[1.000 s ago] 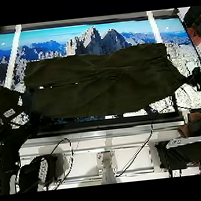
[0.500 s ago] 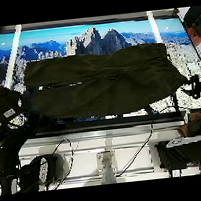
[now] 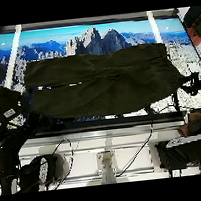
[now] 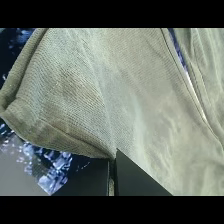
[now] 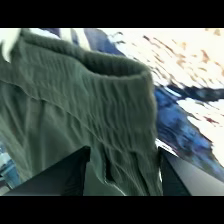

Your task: Fold the clothes and pants, and hang the long-sleeved shirts on hangers.

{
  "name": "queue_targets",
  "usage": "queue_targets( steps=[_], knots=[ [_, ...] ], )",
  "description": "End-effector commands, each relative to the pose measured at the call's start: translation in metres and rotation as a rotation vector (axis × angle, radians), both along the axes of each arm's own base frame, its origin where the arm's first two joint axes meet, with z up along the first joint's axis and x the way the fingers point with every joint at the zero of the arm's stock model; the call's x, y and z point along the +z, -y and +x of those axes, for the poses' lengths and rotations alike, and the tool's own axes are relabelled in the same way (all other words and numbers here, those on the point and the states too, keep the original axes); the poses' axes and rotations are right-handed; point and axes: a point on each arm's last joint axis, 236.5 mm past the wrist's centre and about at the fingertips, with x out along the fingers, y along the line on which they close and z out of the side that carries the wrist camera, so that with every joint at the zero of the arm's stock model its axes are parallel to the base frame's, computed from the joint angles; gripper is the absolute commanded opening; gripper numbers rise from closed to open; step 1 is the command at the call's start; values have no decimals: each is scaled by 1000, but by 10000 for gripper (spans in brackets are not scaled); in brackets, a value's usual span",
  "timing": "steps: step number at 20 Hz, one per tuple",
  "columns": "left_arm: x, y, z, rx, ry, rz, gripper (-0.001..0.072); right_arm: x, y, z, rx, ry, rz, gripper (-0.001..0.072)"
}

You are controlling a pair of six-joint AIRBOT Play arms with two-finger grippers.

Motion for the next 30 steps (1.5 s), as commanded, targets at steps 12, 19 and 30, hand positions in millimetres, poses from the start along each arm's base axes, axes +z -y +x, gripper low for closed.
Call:
queue_targets(
  steps=[12,19,30],
  knots=[
    [35,-34,28,115,189,85,8,17,-32,18,151,6,-113,39],
    [14,-11,-2,-67,53,159,5,89,-19,-40,165,-31,-284,39],
    [82,-31,-68,-49,70,415,3,116,-19,-168,105,-312,-378,40]
  ],
)
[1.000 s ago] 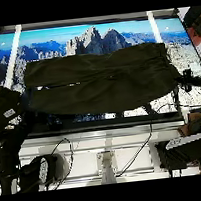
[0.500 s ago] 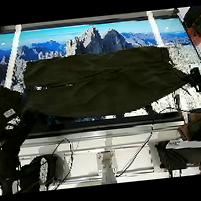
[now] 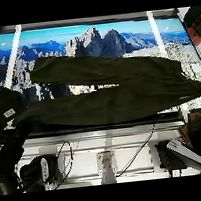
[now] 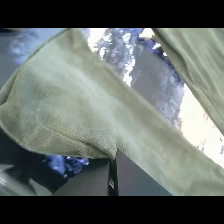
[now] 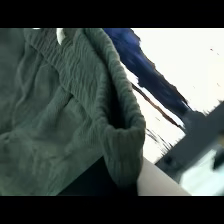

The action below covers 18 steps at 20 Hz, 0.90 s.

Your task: Fold the clothes and pants, and hang the long-sleeved shirts on hangers.

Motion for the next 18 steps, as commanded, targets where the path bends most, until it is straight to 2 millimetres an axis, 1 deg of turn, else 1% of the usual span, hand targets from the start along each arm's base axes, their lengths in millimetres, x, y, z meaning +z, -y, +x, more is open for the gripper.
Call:
queue_targets(
  steps=[1,3,5,7,9,11,13,15,17,18],
  knots=[
    [17,-4,-11,18,11,29,3,-1,-18,-31,-23,-79,39,40],
    [26,-4,9,17,54,-1,3,4,-31,-22,-33,-40,102,40],
    [37,-5,41,9,94,-41,3,10,-32,-7,-89,20,134,40],
    [50,-8,80,-51,99,-23,3,19,-35,11,-105,92,181,39],
    [56,-15,122,-88,57,-27,4,35,-38,35,-115,190,239,39],
    [59,-24,170,-132,5,-16,5,55,-28,57,-141,284,250,40],
    [64,-25,216,-175,-12,-4,5,68,-10,70,-197,330,230,39],
    [68,-16,264,-232,-8,15,5,70,-1,77,-236,332,244,39],
    [69,-1,303,-274,8,21,5,65,3,90,-262,340,241,39],
    [69,7,318,-289,20,24,5,63,6,100,-285,353,230,38]
  ],
)
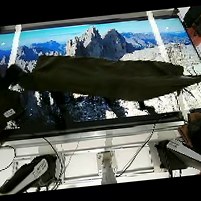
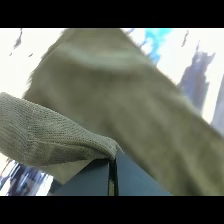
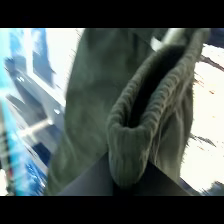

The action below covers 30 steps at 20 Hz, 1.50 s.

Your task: Fold the clothes and pants, and hang the long-sleeved shirts on hangers.

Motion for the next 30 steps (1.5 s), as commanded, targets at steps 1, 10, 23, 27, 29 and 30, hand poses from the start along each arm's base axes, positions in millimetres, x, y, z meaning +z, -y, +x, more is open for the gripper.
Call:
queue_targets(
  steps=[1,10,23,27,29,30],
  knots=[
    [-4,22,70,-68,40,20,4,1,15,33,-106,47,2,38],
    [-32,24,135,16,92,-61,3,-48,1,122,-269,71,76,37],
    [-71,-1,200,203,265,-178,624,-41,42,208,-405,185,23,446],
    [-51,-2,207,201,308,-178,624,-25,47,218,-232,215,-178,576],
    [-29,5,211,170,311,-190,624,-4,51,224,-200,252,-229,576],
    [-18,14,210,138,287,-200,623,10,51,227,-166,268,-262,576]
  ],
)
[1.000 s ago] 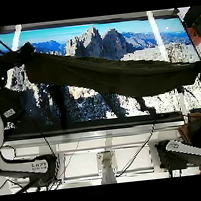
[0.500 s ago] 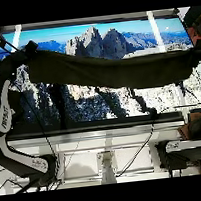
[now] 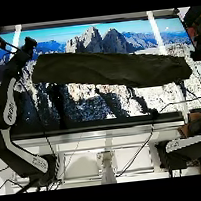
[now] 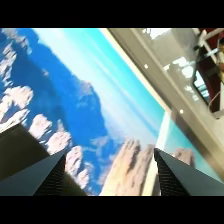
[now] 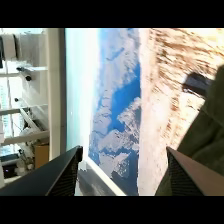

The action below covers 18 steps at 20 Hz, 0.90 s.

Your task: Fold the clothes and pants, and hang the long-sleeved shirts on hangers.

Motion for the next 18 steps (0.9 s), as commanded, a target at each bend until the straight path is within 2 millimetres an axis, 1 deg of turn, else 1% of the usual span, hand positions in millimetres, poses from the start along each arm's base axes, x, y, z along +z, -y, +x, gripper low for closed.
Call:
queue_targets(
  steps=[1,2,3,4,6,8,9,10,11,12,13,14,16,18],
  knots=[
    [28,20,-2,-81,-41,-20,623,34,2,7,122,1,-154,576],
    [37,29,-9,-130,-73,-7,621,38,3,0,170,-34,-171,576],
    [45,37,-16,-183,-99,32,619,34,5,-14,225,-94,-156,576],
    [54,44,-25,-231,-120,65,614,26,7,-31,284,-159,-129,576],
    [73,63,-43,-332,-137,100,605,0,7,-75,435,-283,-30,544],
    [91,87,-63,-439,-135,112,605,-26,2,-113,542,-355,108,547],
    [97,99,-73,-491,-141,141,605,-40,-1,-131,589,-388,180,567],
    [100,110,-82,-538,-149,170,606,-53,-4,-146,617,-422,249,616],
    [101,122,-89,-577,-155,188,605,-66,-3,-155,628,-445,300,616],
    [101,131,-94,-604,-161,196,605,-76,-2,-160,640,-452,320,616],
    [101,140,-96,-621,-162,197,605,-86,0,-159,655,-457,314,617],
    [101,147,-97,-633,-160,198,605,-95,3,-159,663,-462,305,686],
    [101,157,-99,-650,-160,202,606,-112,7,-155,658,-462,304,686],
    [101,163,-100,-660,-159,203,605,-128,4,-154,668,-459,346,686]
  ],
)
